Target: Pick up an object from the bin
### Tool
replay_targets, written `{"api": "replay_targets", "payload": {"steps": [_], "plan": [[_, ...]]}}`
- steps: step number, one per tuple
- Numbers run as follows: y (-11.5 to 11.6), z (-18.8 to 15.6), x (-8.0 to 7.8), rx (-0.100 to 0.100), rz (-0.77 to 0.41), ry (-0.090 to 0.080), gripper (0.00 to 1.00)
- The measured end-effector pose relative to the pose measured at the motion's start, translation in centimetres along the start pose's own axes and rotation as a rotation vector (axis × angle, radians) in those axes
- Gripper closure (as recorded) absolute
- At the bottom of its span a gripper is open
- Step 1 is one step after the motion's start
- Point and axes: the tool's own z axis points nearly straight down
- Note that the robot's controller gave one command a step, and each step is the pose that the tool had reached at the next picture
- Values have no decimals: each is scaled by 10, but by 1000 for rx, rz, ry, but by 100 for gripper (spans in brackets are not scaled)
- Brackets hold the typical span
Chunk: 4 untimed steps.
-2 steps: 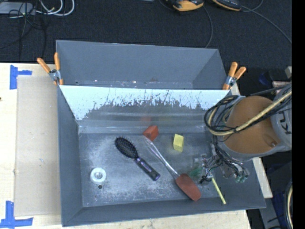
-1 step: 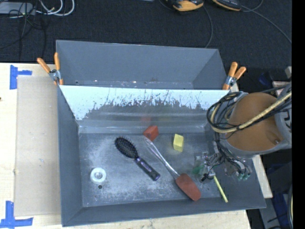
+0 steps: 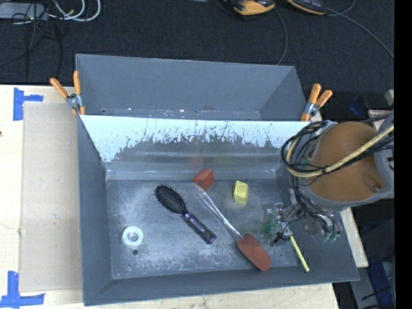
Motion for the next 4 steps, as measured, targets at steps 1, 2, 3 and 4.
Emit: {"api": "replay_targets", "payload": {"steps": [1,2,3,4], "plan": [[0,-4,0,-1,-1,2,100],[1,-9,0,-1,-2,1,100],[1,-12,0,-1,-3,1,100],[1,-16,0,-1,-3,3,100]]}}
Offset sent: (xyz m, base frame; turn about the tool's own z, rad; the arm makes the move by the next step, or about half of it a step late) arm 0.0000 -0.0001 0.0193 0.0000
